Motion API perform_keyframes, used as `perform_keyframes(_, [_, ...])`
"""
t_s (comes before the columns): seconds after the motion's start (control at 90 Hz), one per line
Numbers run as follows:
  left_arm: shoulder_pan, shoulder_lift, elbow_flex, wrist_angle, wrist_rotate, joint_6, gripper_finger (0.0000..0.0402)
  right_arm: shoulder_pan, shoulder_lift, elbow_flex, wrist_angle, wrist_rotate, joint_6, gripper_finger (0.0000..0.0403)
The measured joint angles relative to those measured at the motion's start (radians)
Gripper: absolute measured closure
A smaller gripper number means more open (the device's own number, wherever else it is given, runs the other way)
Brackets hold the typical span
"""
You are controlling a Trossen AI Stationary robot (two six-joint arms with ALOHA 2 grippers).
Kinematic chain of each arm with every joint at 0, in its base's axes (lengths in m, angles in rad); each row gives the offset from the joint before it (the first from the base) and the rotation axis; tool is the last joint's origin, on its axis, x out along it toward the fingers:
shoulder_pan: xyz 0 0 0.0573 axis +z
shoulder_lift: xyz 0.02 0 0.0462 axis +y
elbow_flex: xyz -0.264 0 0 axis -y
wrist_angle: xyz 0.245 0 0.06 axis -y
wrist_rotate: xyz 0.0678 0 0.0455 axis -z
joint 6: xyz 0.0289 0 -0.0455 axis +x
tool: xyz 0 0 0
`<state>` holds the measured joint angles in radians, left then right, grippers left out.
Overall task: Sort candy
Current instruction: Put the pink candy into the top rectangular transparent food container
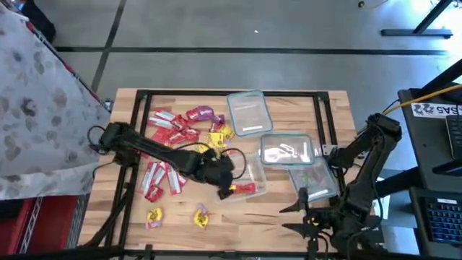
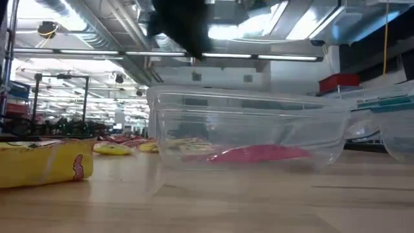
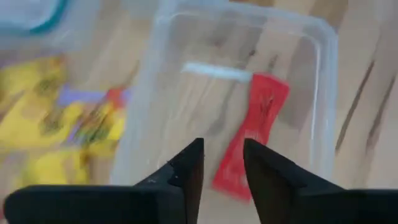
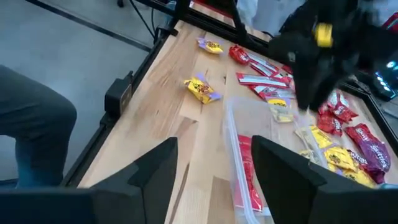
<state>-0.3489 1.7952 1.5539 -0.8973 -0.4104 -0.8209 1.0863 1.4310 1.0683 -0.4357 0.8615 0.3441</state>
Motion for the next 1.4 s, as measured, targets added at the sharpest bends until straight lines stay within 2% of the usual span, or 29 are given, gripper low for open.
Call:
perform_keyframes(0.222, [-0.111,-0.030,-0.035,-0.444,-0.013,-0.562,0.0304,0.000,0.000,0.000,0.023,0.000,0.004,0.0210])
perform_keyframes(0.356, [-0.175,-0.030,-0.147,-0.511,0.073,-0.780,0.0304,0.000,0.007,0.000,0.020,-0.004,0.017,0.0210])
perform_keyframes(0.511, [-0.225,-0.029,-0.287,-0.373,0.167,-0.909,0.0304,0.000,0.010,0.000,0.022,-0.019,0.018,0.0210])
perform_keyframes(0.767, [-0.252,-0.061,-0.445,-0.254,0.227,-1.007,0.0300,0.000,0.012,0.000,0.016,-0.017,0.007,0.0210])
perform_keyframes(0.944, [-0.247,-0.125,-0.516,-0.153,0.226,-1.016,0.0255,0.000,0.012,0.000,0.016,-0.017,-0.002,0.0210])
perform_keyframes(1.133, [-0.246,-0.146,-0.552,-0.167,0.222,-1.061,0.0198,0.000,0.012,0.000,0.019,-0.016,-0.004,0.0210])
perform_keyframes(1.256, [-0.246,-0.146,-0.629,-0.049,0.195,-1.111,0.0182,0.000,0.012,0.000,0.020,-0.016,0.000,0.0210])
perform_keyframes(1.4, [-0.246,-0.151,-0.726,0.111,0.175,-1.166,0.0184,0.000,0.012,0.000,0.017,-0.016,0.016,0.0210])
